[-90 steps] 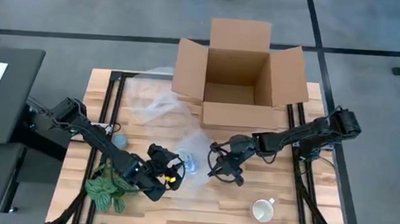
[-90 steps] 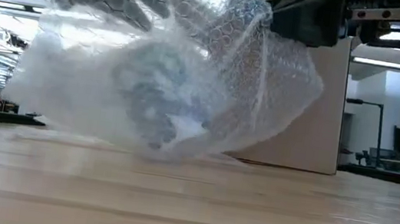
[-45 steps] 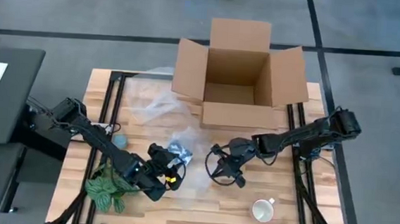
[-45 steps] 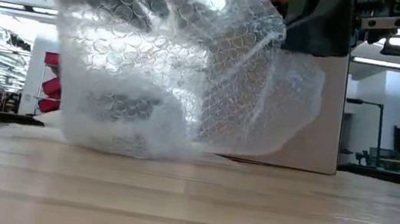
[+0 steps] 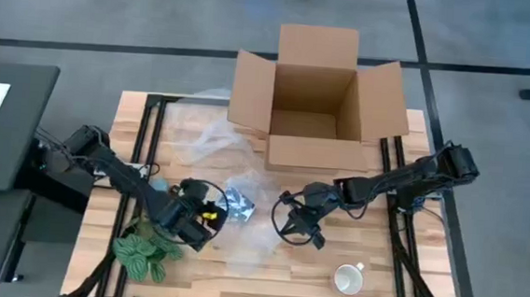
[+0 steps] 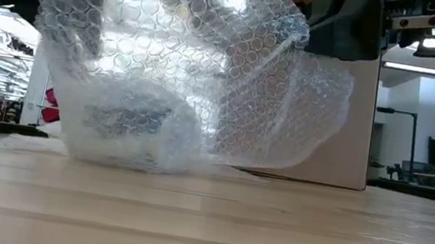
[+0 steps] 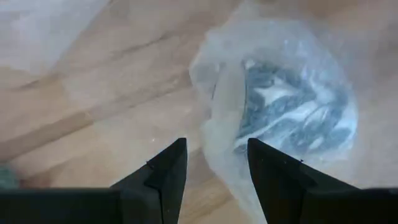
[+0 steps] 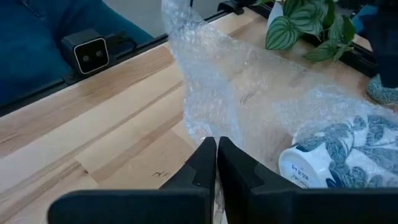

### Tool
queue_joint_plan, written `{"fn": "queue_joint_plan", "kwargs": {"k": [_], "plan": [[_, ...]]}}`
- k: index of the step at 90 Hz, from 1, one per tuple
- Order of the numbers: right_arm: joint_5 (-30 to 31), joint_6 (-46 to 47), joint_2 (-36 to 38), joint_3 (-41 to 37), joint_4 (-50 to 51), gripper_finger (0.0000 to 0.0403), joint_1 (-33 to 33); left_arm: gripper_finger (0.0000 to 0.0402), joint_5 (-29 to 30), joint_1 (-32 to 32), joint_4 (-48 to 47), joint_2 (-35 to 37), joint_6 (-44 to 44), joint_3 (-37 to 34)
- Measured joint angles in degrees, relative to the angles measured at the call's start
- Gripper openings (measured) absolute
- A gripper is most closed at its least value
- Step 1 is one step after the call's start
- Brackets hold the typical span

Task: Wrap mug
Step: Wrap the white blue mug with bubble wrap

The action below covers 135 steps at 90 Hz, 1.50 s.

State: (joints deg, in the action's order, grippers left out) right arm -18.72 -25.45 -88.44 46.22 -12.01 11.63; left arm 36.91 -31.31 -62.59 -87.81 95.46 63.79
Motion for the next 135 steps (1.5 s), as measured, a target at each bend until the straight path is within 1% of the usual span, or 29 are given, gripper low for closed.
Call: {"fn": "queue_joint_plan", "kwargs": {"k": [13, 19, 25, 36, 46, 67, 77, 85, 101, 116, 135], "plan": [[-0.02, 0.02, 0.00, 0.00, 0.00, 0.0000, -0.11, 0.0148, -2.28, 1.32, 8.53, 2.84, -18.17, 0.00], [-0.02, 0.02, 0.00, 0.00, 0.02, 0.0000, -0.11, 0.0148, -2.37, 1.76, 10.36, 3.94, -23.67, 0.00], [-0.02, 0.04, 0.00, 0.00, 0.22, 0.0000, -0.11, 0.0148, -2.17, 2.20, 10.43, 5.07, -26.63, 0.00], [-0.02, 0.02, 0.00, 0.00, 1.08, 0.0000, -0.11, 0.0156, -2.56, 3.57, 9.18, 5.70, -28.57, 0.00], [-0.02, 0.02, 0.00, 0.00, 1.42, 0.0000, -0.11, 0.0177, -4.80, 4.91, 9.38, 5.79, -30.22, -0.49], [-0.03, -0.32, 0.00, 0.00, 1.85, 0.0000, -0.11, 0.0250, -5.60, 6.51, 11.25, 5.79, -31.81, -5.07], [-0.03, -0.48, -0.02, 0.00, 2.34, 0.0000, -0.11, 0.0286, -5.88, 6.48, 14.71, 5.79, -32.27, -7.93], [-0.04, -0.50, -0.02, 0.00, 2.72, 0.0000, -0.11, 0.0305, -6.03, 6.47, 16.46, 5.73, -32.22, -10.04], [-0.04, -0.55, -0.02, 0.00, 2.80, 0.0000, -0.11, 0.0315, -5.66, 7.29, 27.29, 5.71, -34.70, -15.72], [-0.06, -0.52, -0.02, 0.00, 2.80, 0.0000, -0.11, 0.0316, -5.59, 8.37, 40.52, 5.79, -40.29, -20.56], [-0.07, -0.48, -0.03, 0.00, 3.02, 0.0000, -0.11, 0.0316, -5.57, 8.87, 53.37, 5.75, -47.33, -24.20]]}}
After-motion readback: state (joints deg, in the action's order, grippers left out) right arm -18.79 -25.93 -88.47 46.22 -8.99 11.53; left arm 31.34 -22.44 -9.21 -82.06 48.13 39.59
